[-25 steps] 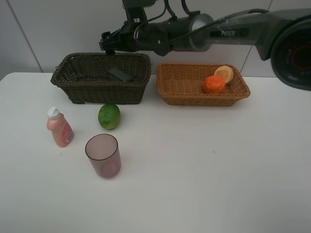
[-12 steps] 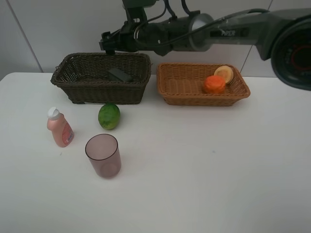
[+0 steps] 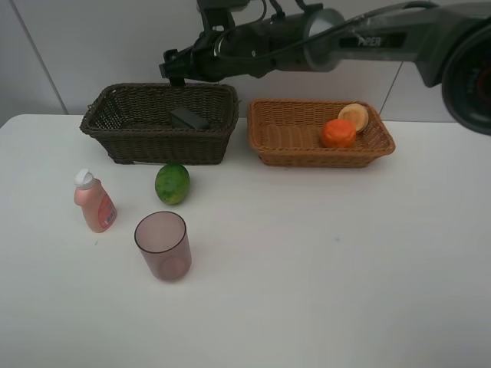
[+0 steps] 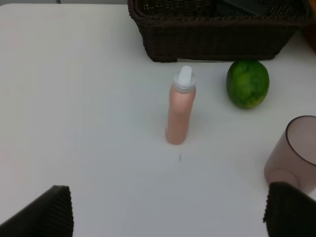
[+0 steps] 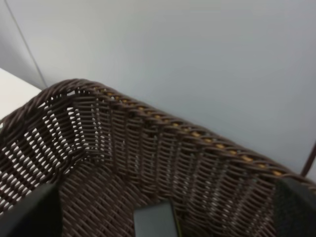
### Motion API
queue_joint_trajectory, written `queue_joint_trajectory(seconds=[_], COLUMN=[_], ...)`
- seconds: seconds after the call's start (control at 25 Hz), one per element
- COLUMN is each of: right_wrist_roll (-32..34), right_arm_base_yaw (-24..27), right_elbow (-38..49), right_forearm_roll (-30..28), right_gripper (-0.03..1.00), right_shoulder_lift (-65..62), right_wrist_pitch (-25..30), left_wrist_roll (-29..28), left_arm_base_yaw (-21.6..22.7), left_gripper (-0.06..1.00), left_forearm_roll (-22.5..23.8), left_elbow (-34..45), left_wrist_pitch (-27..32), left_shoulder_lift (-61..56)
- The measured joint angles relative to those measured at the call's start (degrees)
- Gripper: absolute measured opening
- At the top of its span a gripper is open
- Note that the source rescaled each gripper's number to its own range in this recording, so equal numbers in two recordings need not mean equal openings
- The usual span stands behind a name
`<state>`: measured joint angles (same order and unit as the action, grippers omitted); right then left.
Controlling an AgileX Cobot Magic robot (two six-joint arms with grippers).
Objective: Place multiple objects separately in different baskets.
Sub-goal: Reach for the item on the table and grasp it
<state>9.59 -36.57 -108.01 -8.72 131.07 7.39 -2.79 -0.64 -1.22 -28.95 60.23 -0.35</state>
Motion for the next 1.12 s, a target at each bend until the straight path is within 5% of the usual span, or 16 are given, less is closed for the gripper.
queue_joint_trajectory(seconds=[0.44, 0.92, 1.12], right_wrist_roll=[0.0, 0.0, -1.08], right_arm_base_yaw=[0.0, 0.0, 0.0], right_elbow=[0.0, 0.11, 7.33], right_forearm_roll=[-1.1, -6.38, -7.12], right_gripper=[0.94, 0.94, 0.94], right_shoulder_lift=[-9.08, -21.73, -26.13], right_wrist_pitch=[7.75, 33.99, 36.32], left_wrist_roll=[0.0, 0.0, 0.0], left_arm_base_yaw=[0.0, 0.0, 0.0], left_gripper=[1.0, 1.0, 1.0], left_forearm_roll=[0.0, 0.0, 0.0], left_elbow=[0.0, 0.0, 0.0], left_wrist_pitch=[0.0, 0.0, 0.0], left_shoulder_lift=[0.0, 0.0, 0.0])
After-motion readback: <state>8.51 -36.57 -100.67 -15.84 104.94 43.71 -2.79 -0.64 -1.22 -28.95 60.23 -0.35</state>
